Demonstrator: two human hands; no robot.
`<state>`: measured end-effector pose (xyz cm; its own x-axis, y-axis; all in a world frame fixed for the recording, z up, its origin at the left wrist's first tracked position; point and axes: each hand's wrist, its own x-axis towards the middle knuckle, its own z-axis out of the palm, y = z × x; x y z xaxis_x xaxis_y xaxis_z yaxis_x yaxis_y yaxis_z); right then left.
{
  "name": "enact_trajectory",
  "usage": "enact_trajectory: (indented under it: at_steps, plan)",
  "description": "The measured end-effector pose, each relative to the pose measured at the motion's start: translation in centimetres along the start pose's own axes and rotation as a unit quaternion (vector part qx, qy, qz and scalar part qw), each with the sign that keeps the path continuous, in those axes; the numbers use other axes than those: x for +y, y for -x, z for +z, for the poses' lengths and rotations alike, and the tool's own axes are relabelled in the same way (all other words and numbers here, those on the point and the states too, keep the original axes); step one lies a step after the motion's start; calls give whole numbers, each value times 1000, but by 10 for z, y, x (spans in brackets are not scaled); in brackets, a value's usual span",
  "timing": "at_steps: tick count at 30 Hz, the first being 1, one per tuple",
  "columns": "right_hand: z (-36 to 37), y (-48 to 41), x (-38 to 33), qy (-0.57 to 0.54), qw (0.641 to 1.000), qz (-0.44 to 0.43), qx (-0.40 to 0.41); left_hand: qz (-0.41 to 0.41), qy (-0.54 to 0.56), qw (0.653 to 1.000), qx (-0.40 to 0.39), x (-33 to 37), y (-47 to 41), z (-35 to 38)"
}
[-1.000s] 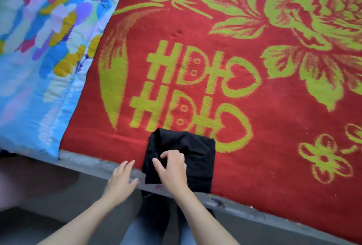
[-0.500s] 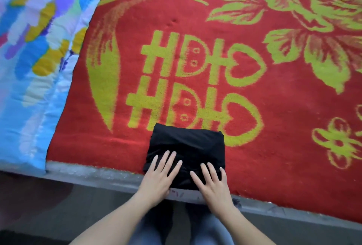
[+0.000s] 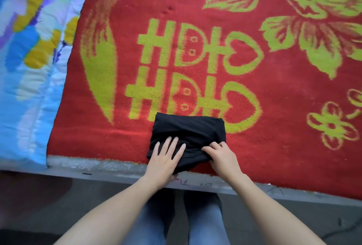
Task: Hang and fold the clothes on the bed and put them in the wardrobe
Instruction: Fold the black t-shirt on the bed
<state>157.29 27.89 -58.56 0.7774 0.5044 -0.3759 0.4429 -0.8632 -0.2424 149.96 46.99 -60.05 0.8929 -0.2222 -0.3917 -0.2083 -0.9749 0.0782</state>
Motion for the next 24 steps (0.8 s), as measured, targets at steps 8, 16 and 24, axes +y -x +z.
enact_trajectory:
  at_steps: [8, 16, 24]
  plan:
    - [-38, 5, -6, 11, 999, -39, -3, -7, 109, 971, 211, -21, -7, -19]
    - [-120, -18, -100, 70, 980, -186, 25, -110, 82, 955, 262, -85, 78, -99]
    - [-201, -36, -258, 158, 877, -449, 71, -370, 58, 873, 312, -107, 226, -165]
